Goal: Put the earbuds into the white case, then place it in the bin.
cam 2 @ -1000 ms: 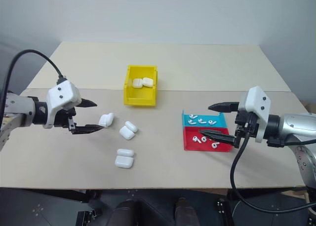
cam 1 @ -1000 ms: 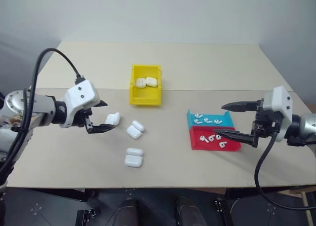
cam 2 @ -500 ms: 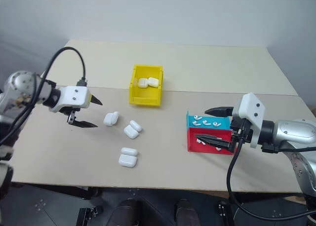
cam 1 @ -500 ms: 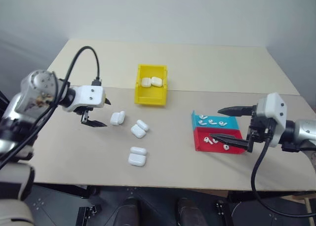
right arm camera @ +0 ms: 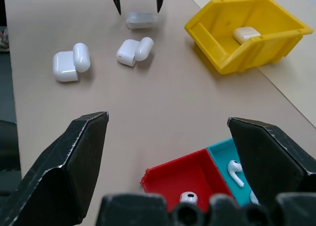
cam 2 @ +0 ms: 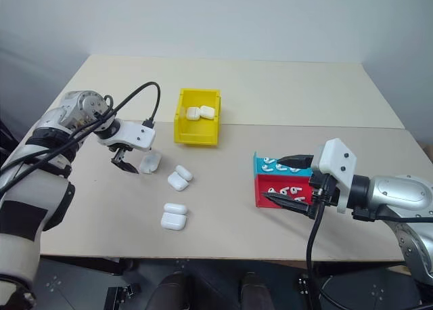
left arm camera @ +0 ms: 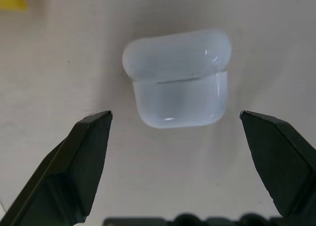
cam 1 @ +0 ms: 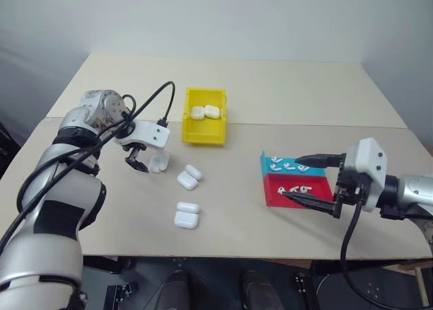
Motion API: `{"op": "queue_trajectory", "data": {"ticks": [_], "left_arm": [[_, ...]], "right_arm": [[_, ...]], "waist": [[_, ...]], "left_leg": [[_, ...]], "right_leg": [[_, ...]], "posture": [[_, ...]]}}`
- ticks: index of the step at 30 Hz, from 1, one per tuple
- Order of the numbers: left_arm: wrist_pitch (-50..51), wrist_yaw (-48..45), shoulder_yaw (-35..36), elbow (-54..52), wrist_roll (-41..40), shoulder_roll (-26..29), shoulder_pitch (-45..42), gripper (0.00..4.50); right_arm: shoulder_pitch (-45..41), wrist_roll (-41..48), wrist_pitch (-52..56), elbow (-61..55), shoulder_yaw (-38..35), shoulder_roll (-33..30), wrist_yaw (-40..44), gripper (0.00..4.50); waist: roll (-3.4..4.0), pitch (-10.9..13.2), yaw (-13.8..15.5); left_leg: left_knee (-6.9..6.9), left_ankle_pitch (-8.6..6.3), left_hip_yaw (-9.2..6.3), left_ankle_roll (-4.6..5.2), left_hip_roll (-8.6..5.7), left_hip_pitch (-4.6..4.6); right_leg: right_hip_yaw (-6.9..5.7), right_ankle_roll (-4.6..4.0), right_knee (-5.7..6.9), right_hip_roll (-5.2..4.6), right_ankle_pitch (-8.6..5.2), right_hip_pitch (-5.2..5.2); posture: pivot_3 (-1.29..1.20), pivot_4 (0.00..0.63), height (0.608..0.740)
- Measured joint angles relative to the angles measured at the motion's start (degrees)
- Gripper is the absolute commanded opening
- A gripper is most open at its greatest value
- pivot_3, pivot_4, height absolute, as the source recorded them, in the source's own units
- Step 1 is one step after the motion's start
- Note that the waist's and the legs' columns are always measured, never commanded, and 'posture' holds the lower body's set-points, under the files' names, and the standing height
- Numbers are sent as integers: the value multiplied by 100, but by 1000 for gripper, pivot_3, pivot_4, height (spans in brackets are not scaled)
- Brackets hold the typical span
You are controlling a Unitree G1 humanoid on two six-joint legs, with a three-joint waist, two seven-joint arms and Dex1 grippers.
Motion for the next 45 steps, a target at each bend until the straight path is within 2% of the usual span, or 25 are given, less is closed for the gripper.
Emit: {"op": "queue_trajectory", "data": {"ticks": [10,19,22,26,35,39,42,45], "left_arm": [[537,280,-34,233,476,-488,-21,4500],[1017,580,-153,257,842,-661,-2,4500],[1102,622,-214,251,917,-683,66,3918],[1104,644,-221,225,927,-680,180,2764],[921,662,-148,104,907,-432,302,2758],[692,832,45,-9,804,-47,426,2758],[672,793,429,-91,484,277,444,2758],[699,492,1267,-375,-364,566,556,2758]], "right_arm": [[210,158,55,-222,-205,0,-191,4482],[315,330,142,-324,-260,-4,-224,4482],[328,333,164,-324,-314,-9,-224,4500],[323,337,184,-322,-396,-52,-201,4500],[-119,323,189,-86,-151,-52,-183,4500],[-397,306,189,127,0,-67,-146,4500],[-513,270,188,254,54,-79,-83,4500],[-529,253,187,337,56,-84,-37,4500]], "waist": [[-1,0,3],[11,-9,-5],[32,-22,-44],[60,-39,-66],[64,-41,-172],[52,-34,-207],[38,-26,-162],[36,-25,-110]], "left_leg": [[2,0,-4,0,-1,-2],[2,3,-3,3,-2,56],[-2,3,-3,4,-2,102],[-2,7,-10,10,-6,129],[-3,17,-25,24,-10,131],[-5,17,-27,24,-8,113],[-2,17,-28,24,-10,46],[4,16,-30,24,-10,-4]], "right_leg": [[-2,2,1,-1,0,0],[2,1,21,1,5,46],[3,2,18,2,3,94],[6,4,19,5,2,117],[18,12,21,19,2,111],[21,-10,20,22,15,91],[19,-8,19,18,16,29],[6,-4,18,11,17,-11]], "posture": [[0,150,740],[0,150,740],[0,150,740],[0,150,740],[0,150,740],[0,150,740],[0,150,740],[0,150,740]]}}
